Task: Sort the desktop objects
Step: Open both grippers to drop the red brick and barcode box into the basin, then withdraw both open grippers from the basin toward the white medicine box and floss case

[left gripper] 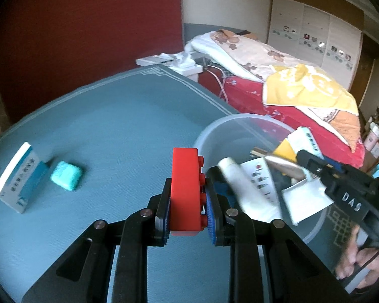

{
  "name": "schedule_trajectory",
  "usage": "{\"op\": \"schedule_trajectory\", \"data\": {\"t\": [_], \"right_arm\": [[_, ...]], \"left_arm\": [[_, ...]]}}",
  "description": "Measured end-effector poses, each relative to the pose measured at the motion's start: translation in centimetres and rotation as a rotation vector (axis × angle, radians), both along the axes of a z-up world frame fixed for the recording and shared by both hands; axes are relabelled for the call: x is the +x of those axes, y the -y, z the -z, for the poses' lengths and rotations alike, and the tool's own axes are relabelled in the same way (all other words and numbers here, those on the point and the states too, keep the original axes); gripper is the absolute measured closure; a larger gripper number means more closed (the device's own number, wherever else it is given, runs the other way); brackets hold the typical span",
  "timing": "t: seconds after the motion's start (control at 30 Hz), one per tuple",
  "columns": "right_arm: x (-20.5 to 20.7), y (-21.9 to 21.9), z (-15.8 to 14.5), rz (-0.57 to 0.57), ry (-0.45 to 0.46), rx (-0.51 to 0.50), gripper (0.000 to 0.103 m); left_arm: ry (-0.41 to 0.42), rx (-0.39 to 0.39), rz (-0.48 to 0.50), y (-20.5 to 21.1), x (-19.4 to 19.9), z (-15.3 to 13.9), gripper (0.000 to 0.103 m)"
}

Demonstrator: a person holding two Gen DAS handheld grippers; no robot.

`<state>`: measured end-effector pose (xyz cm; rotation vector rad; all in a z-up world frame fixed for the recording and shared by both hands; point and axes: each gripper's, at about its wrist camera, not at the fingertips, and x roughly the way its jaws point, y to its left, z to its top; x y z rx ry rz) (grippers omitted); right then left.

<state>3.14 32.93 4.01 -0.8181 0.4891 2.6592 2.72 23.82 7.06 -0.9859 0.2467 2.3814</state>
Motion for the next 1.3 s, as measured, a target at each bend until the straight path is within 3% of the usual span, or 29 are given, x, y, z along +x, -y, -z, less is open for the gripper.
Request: {"op": "schedule_trajectory", "data": {"t": [0.53, 0.57, 0.6, 0.67, 1.07, 1.17, 1.3], "right_arm": [[0.6, -1.4, 1.3, -0.035, 0.028, -0.074, 0.075], [0.6, -1.4, 1.3, -0.035, 0.030, -0.080, 0.075], [0.6, -1.4, 1.3, -0.034, 0.030, -0.086, 0.074], [0.7, -1.5, 1.2, -0.032, 0.023, -0.096, 0.061], [1.0, -0.6, 0.6, -0.028, -0.003, -0.080, 0.058], [1.1, -0.4, 0.4, -0.022, -0.013, -0.082, 0.047], [1.1, 0.1, 0.1, -0.026, -0.024, -0.077, 0.045]], "left_arm": [[0.081, 0.058, 0.152, -5.0, -0.1, 0.4, 0.078], [0.097, 0.064, 0.164, -5.1, -0.1, 0.5, 0.072], [0.112, 0.070, 0.172, -5.3, -0.1, 0.6, 0.058], [0.110, 0.098, 0.163, -4.9, -0.1, 0.5, 0.042], [0.080, 0.131, 0.079, -2.2, -0.8, -0.6, 0.041], [0.078, 0.126, 0.066, -1.7, -0.8, -0.5, 0.041], [0.057, 0.115, 0.049, -0.7, -0.7, -0.6, 0.041]]}}
